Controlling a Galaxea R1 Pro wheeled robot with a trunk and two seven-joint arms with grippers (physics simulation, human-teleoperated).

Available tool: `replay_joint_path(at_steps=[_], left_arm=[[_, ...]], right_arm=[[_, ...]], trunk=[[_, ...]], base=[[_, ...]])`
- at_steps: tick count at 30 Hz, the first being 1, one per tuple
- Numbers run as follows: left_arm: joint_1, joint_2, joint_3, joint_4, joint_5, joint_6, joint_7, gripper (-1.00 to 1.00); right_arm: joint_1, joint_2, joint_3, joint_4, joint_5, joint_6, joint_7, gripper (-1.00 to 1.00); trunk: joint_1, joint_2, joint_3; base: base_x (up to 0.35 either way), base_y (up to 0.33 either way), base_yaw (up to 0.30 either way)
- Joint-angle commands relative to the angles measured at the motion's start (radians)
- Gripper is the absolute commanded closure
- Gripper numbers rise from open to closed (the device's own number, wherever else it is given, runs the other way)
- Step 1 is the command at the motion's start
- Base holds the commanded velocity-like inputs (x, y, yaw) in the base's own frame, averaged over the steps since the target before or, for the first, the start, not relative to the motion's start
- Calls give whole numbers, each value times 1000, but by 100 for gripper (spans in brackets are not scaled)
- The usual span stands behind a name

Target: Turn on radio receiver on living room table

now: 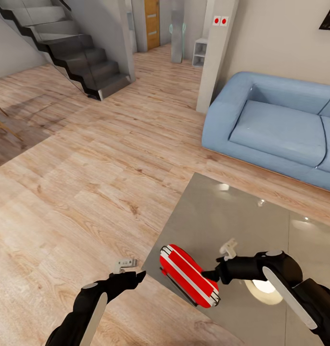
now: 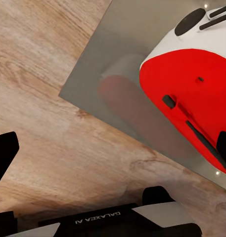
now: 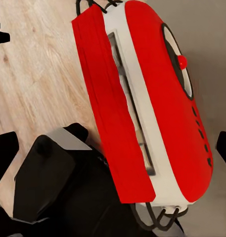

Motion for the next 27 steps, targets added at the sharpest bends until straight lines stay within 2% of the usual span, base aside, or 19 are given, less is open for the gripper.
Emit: replay_joint_path(at_steps=[1,19,24,27], left_arm=[[0,0,0,0,0,0,0,-100],[0,0,0,-1,0,0,0,-100],[0,0,0,-1,0,-1,-1,-100],[0,0,0,-1,0,-2,-1,-100]], right_arm=[[0,0,0,0,1,0,5,-100],[0,5,-6,-1,4,-10,23,-100],[0,29,-7,-1,4,-11,23,-100],[0,32,-7,-1,4,-12,23,-100]], trunk=[[0,0,0],[0,0,0],[0,0,0],[0,0,0]], base=[[0,0,0],[0,0,0],[0,0,0],[0,0,0]])
